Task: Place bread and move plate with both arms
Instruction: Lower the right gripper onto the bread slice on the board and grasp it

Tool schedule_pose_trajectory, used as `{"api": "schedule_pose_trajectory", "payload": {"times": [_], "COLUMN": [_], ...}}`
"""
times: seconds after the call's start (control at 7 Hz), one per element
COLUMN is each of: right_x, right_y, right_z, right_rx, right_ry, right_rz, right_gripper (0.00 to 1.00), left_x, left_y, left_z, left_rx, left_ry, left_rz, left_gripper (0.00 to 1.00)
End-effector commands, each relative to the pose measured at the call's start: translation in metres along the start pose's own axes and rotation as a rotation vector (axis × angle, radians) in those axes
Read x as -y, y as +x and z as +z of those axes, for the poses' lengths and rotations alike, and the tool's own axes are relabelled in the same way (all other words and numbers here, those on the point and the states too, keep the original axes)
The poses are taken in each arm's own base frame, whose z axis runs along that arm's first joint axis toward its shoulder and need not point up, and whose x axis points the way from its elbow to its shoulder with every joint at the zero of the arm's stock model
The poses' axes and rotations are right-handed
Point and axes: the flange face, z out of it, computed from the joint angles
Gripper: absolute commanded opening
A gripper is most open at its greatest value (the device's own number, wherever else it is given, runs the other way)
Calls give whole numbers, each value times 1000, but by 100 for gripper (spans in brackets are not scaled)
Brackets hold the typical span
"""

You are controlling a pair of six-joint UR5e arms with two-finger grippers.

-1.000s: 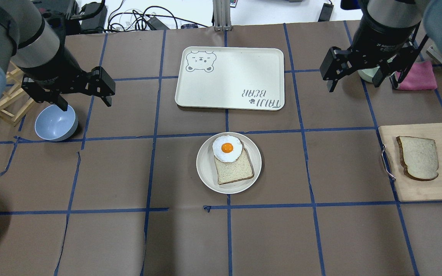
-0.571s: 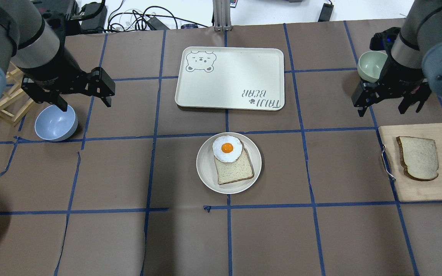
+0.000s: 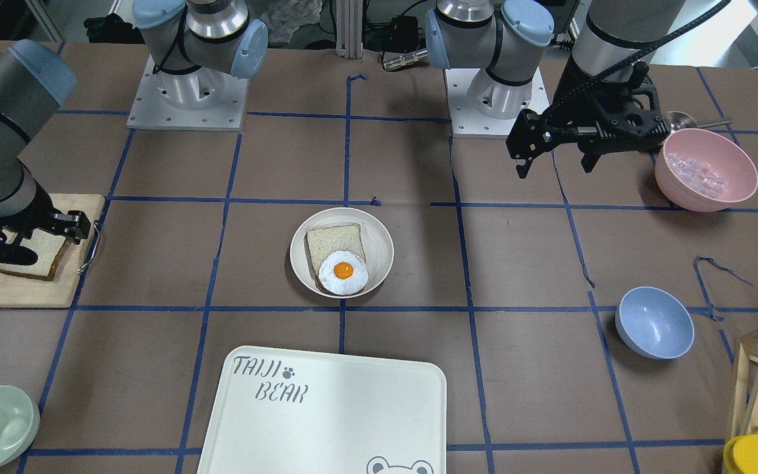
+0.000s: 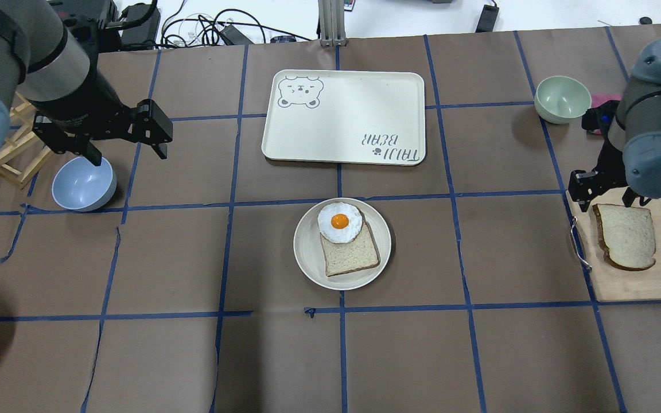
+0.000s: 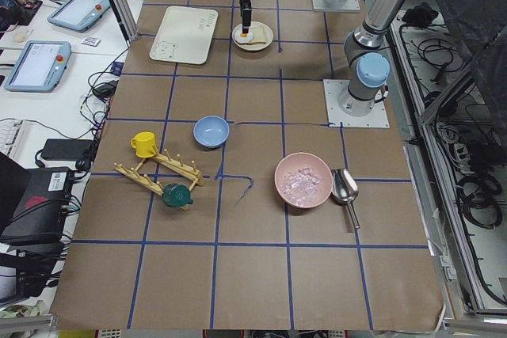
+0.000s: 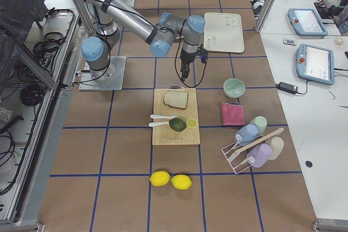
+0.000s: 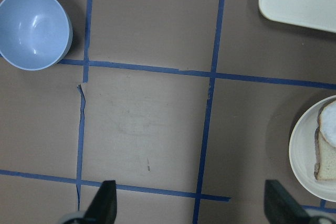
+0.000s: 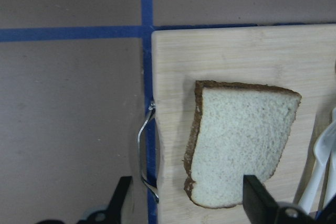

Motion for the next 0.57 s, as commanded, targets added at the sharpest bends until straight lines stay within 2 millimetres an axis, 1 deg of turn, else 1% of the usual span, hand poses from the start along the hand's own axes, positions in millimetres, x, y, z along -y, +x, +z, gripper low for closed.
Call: {"api": "schedule_pose_trajectory", "payload": {"times": [0.0,0.14,0.29,0.43], "right_x": [0,-1,2,3], "right_y": [10,14,16,16], "right_z": [25,39,55,56], "right_rx": [-40,-32,-24,-26], "right_ry": [-40,-59,-74,-68], "right_rz": [38,77,86,90], "right_gripper": [52,46,46,46], "left_x": [1,1,1,1], "left_y": [0,0,0,0], "left_z": [1,0,-2,0], "left_rx": [0,0,-2,-2], "left_ry": [3,6,9,6], "left_rz": [3,3,3,5], "left_gripper": [100,100,100,100]}}
